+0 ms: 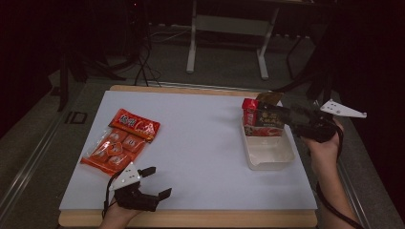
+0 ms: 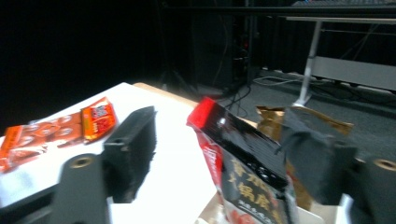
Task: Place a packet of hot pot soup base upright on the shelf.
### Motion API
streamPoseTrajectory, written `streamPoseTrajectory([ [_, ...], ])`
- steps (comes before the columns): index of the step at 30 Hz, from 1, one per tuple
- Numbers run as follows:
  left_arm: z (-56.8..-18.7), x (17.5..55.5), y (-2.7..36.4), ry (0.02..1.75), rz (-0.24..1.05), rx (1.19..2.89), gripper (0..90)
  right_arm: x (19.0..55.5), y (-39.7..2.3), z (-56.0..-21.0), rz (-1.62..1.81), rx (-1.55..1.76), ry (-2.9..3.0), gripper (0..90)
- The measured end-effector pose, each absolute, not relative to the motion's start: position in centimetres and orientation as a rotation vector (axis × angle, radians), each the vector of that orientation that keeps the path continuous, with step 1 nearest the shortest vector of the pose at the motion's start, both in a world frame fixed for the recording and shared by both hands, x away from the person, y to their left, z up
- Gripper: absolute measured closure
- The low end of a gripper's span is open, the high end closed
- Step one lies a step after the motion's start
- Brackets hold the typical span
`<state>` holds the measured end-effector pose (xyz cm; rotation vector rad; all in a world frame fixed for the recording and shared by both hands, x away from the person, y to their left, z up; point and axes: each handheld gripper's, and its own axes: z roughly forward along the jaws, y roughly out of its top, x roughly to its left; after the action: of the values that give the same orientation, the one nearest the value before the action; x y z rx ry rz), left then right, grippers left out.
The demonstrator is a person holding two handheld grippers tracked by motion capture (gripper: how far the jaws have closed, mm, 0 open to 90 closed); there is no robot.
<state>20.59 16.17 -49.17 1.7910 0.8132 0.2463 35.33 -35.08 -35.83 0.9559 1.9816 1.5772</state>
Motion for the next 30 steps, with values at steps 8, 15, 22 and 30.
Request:
streamPoseTrajectory([
  [8,-48.4,20.6,16.8,0.813,0.249,1.781,10.0,33.0,-34.0,-34.9,1.664,0.888,1.974,14.1],
  [15,-47.5,20.6,17.7,0.826,0.275,1.782,11.5,31.0,-32.6,-35.6,1.695,0.855,2.010,11.3],
  [22,-47.0,20.5,19.7,0.862,0.329,1.769,15.3,28.9,-31.3,-37.1,1.715,0.793,2.075,11.7],
  [30,-47.0,20.5,23.4,0.948,0.395,1.736,22.8,26.5,-30.3,-39.2,1.756,0.771,2.137,13.3],
])
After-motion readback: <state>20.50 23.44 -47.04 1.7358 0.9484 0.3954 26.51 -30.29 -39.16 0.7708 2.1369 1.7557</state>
